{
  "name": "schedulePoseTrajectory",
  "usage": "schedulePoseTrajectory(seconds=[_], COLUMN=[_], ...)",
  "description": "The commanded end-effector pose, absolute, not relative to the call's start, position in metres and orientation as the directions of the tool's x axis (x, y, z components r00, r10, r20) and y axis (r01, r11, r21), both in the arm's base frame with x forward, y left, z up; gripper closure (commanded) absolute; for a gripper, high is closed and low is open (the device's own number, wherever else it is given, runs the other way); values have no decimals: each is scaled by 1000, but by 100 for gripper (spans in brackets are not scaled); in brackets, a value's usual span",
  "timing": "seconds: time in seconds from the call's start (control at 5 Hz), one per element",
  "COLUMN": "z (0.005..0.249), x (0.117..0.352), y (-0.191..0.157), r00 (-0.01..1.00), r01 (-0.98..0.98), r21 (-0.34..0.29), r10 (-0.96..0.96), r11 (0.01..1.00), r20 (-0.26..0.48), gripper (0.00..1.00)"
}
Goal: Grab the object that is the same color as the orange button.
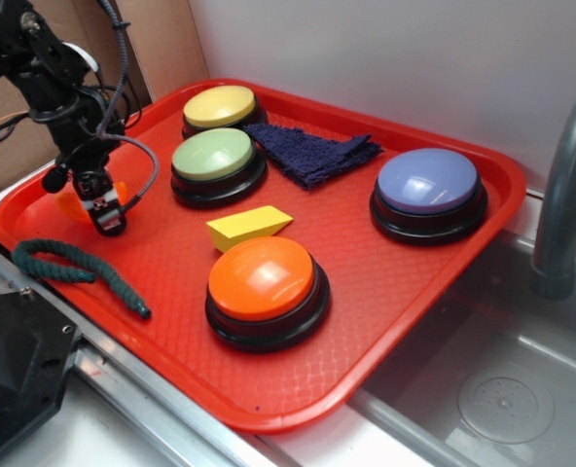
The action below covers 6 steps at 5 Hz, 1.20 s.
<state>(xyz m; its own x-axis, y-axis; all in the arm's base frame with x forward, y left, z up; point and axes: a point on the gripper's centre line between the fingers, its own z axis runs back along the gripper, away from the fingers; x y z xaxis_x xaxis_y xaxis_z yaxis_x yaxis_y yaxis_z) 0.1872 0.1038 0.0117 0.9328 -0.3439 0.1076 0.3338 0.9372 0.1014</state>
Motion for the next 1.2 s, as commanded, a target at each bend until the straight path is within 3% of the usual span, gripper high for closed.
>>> schedulePoseTrajectory(seconds=[0.0, 0.4, 0.6, 0.8, 1.0], z=[43, 106, 139, 152, 149], x=[195, 193, 190, 190, 192], y=[97, 83, 65, 55, 63], r00=[964, 987, 969, 956, 904], r01=[225, -114, -214, -255, -410], r21=[107, 11, 18, 3, 47], r10=[-237, 112, 210, 252, 399], r11=[968, 993, 977, 967, 911], r20=[118, 115, 130, 154, 150], gripper=[100, 100, 100, 100, 100])
